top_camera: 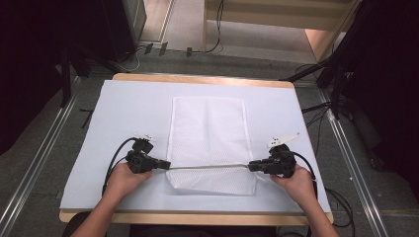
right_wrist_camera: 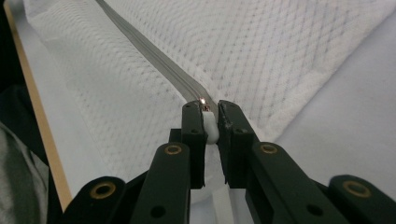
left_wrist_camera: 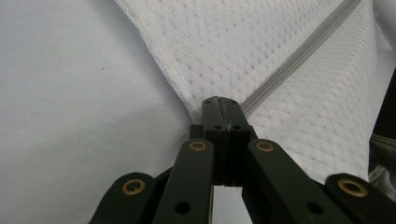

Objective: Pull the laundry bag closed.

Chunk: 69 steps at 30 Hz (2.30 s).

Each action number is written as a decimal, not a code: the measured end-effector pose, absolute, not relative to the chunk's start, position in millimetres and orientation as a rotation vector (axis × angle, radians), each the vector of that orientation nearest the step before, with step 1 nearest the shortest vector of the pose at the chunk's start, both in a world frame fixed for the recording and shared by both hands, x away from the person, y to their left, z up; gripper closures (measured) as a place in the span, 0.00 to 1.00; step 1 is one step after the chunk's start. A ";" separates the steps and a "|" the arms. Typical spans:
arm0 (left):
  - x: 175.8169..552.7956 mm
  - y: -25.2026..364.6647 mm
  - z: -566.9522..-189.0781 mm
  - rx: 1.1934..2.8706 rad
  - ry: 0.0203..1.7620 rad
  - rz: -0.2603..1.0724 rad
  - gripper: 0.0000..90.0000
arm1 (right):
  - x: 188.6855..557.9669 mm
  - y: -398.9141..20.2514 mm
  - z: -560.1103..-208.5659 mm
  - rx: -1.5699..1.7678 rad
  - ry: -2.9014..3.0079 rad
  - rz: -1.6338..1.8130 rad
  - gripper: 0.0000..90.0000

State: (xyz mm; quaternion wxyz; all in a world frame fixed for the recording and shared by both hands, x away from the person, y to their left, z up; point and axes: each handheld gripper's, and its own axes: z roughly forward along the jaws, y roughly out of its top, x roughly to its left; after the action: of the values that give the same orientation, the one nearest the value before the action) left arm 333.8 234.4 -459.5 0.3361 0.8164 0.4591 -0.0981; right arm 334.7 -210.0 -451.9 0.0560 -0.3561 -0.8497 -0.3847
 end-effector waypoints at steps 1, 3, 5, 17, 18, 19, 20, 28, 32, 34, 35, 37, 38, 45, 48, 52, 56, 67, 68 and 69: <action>333.9 234.6 -459.4 2.131 1.196 -0.258 1.00 | 334.9 -212.0 -452.1 -1.075 -2.570 -1.176 0.93; 333.9 234.5 -459.4 2.131 1.195 -0.256 1.00 | 333.9 -211.5 -452.6 -1.072 -2.578 -1.171 0.93; 334.0 234.5 -459.4 2.134 1.191 -0.252 1.00 | 334.3 -211.4 -453.2 -1.064 -2.588 -1.165 0.93; 333.8 234.8 -459.1 2.132 1.194 -0.254 1.00 | 333.8 -224.4 -455.3 -1.092 -2.561 -1.176 0.93; 333.9 234.7 -459.1 2.135 1.187 -0.251 1.00 | 333.9 -224.1 -455.3 -1.096 -2.558 -1.173 0.93; 334.3 235.2 -459.3 2.131 1.188 -0.259 1.00 | 334.7 -223.6 -455.9 -1.104 -2.543 -1.171 0.93; 334.7 235.6 -459.1 2.130 1.191 -0.267 1.00 | 335.2 -223.4 -456.2 -1.111 -2.530 -1.173 0.93; 331.6 229.5 -454.5 2.173 1.125 -0.226 0.90 | 332.9 -219.1 -456.0 -1.089 -2.529 -1.216 0.78; 330.5 227.3 -452.1 2.172 1.123 -0.219 0.86 | 330.5 -218.4 -453.1 -1.089 -2.550 -1.244 0.71; 330.0 227.7 -450.0 2.172 1.119 -0.203 0.82 | 329.5 -221.2 -451.2 -1.099 -2.550 -1.272 0.67; 329.7 228.6 -448.8 2.171 1.116 -0.197 0.81 | 329.2 -223.3 -450.5 -1.104 -2.555 -1.291 0.65; 329.8 230.9 -447.0 2.161 1.119 -0.187 0.77 | 328.7 -228.9 -449.3 -1.114 -2.557 -1.324 0.64; 329.8 232.3 -446.1 2.155 1.121 -0.180 0.76 | 328.6 -231.5 -449.0 -1.127 -2.562 -1.332 0.62; 331.3 247.2 -440.0 2.118 1.148 -0.126 0.67 | 326.8 -254.2 -449.1 -1.233 -2.565 -1.385 0.58; 332.6 250.8 -440.2 2.103 1.178 -0.116 0.60 | 325.9 -261.5 -450.4 -1.274 -2.581 -1.389 0.57; 334.5 253.3 -440.0 2.108 1.190 -0.079 0.55 | 327.0 -267.7 -454.5 -1.329 -2.608 -1.380 0.51; 335.7 259.0 -438.7 2.099 1.201 -0.019 0.48 | 328.6 -272.9 -457.1 -1.382 -2.620 -1.382 0.46; 339.0 266.2 -441.1 2.098 1.231 0.047 0.43 | 331.2 -273.4 -462.0 -1.455 -2.647 -1.349 0.44; 339.4 266.4 -441.5 2.098 1.233 0.048 0.43 | 331.2 -273.3 -462.2 -1.459 -2.649 -1.346 0.44; 339.5 266.5 -441.7 2.098 1.237 0.049 0.42 | 331.3 -273.3 -462.7 -1.463 -2.655 -1.345 0.44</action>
State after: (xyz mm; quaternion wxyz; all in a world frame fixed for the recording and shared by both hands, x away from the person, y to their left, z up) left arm 339.5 266.5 -441.7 0.3456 0.8082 0.4764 0.0189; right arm 331.3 -273.3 -462.7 -0.0871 -0.4395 -0.7975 -0.4041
